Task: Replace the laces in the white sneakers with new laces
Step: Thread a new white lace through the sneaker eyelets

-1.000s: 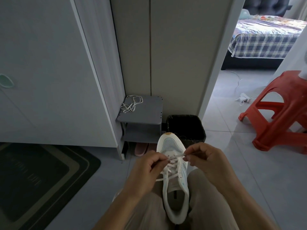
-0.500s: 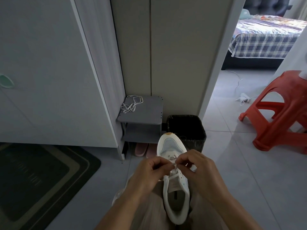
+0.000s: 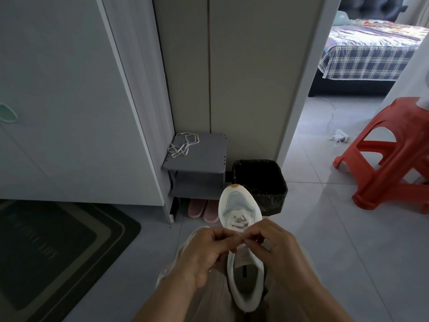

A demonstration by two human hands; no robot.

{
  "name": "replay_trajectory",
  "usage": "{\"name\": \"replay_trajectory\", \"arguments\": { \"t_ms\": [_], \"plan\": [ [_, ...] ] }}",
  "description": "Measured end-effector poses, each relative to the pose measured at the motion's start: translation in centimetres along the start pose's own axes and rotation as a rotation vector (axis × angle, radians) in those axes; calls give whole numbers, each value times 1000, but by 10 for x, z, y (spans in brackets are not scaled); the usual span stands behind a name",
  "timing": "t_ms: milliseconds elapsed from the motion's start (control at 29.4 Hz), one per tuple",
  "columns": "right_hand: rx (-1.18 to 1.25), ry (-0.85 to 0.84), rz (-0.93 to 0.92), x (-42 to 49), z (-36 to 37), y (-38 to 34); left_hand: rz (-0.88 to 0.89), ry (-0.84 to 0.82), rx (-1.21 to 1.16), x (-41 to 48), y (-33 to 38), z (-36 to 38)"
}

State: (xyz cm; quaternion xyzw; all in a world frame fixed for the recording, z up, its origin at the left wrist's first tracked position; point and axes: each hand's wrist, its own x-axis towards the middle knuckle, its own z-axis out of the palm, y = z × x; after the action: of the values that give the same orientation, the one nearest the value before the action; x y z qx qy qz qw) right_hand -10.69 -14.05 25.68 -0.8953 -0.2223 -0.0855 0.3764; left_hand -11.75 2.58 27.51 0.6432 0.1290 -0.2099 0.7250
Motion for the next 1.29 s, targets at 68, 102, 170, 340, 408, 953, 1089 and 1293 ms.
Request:
{"name": "replay_trajectory", "arguments": {
  "t_ms": [68,102,170,340,408,953,1089,1293],
  "plan": [
    [9,6,71,-3,1,3,22,43,24,3,-4,0],
    [-10,-13,154,-4,2,5,59,78,75,4,-6,1],
    [-195,-102,312,-7,7,5,164,161,276,5,-12,5],
    [-315,-132,396,-14,16,-1,372,292,563,13,-36,22],
    [-290,-156,393,-16,13,2,409,340,616,17,-44,27],
    [91,-100,481,-23,4,13,530,420,574,33,-54,43],
    [82,-193,495,-15,-2,23,570,343,643,35,-58,38],
    [84,-350,529,5,-7,27,599,319,718,38,-62,37]
  ]
}}
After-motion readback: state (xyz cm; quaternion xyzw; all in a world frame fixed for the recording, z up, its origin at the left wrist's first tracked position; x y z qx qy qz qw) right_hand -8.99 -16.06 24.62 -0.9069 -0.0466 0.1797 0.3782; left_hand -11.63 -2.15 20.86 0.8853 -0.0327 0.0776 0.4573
